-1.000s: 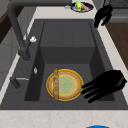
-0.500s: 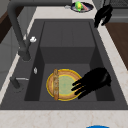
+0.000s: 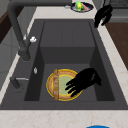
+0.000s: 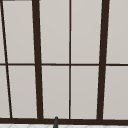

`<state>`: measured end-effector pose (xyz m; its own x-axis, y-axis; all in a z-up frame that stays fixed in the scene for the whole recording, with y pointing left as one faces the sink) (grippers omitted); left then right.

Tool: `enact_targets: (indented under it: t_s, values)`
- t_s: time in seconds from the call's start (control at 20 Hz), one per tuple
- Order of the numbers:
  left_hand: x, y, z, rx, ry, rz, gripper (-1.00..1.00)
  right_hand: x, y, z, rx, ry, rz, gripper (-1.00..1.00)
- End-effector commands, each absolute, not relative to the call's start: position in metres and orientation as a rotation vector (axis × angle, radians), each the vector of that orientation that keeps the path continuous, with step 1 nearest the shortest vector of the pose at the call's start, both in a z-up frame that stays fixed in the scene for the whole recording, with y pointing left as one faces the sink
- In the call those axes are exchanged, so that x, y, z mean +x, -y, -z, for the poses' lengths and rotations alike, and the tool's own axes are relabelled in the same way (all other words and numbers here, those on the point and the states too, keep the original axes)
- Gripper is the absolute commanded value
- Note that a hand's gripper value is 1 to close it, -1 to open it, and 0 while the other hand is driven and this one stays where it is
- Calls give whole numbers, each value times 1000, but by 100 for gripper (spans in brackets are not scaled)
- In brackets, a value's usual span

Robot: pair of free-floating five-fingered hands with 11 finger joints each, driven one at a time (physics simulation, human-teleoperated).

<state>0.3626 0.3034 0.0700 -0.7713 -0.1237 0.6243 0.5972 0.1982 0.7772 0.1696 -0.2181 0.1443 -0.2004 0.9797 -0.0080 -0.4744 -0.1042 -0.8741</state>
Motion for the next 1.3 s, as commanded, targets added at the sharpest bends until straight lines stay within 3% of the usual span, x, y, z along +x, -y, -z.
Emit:
enact_targets:
  t_s: [0.0, 1.25]
  values:
    - [380, -287, -55, -448, 1825, 1652, -100, 170, 218, -144, -767, 927, -1588, 0]
    - [508, -172, 84, -392, 1794, 1708, -100, 170, 218, -144, -767, 927, -1588, 0]
